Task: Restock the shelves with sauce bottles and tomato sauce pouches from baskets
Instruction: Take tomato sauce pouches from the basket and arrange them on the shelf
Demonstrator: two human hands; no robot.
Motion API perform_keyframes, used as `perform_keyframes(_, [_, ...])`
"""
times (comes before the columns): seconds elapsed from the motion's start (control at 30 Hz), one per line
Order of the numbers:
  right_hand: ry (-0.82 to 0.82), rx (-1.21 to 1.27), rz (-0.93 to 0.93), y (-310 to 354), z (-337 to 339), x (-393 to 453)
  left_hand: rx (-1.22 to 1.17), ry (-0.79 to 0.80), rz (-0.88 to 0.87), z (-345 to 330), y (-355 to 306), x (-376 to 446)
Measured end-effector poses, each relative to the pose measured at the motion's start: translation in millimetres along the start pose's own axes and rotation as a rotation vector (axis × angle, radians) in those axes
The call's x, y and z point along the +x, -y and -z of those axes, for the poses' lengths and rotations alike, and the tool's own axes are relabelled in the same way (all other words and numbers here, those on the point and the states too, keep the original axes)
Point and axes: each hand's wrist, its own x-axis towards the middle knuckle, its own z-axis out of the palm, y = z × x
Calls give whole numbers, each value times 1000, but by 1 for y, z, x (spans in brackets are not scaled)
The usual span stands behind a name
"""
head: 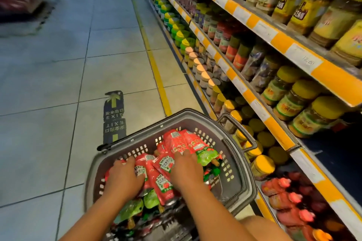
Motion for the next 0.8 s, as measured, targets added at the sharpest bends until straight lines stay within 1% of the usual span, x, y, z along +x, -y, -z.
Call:
perform_keyframes(0.13, [8, -10, -12, 4, -7, 8, -23, -11, 20, -7, 3, 6])
perform_keyframes(0.27, [16, 27, -23, 8, -11, 8, -133, -19, 42, -12, 10, 14])
perform_keyframes(0.47, [21, 96, -39, 7, -16, 9, -178, -34, 18, -16, 10, 19])
perform_keyframes(0.67, [34, 231, -69, 14, -21, 4, -305, 31, -39, -14, -2, 18])
perform_keyframes(0.8, [8, 280, -91, 13, -19, -4, -356, 49, -57, -10, -3, 14])
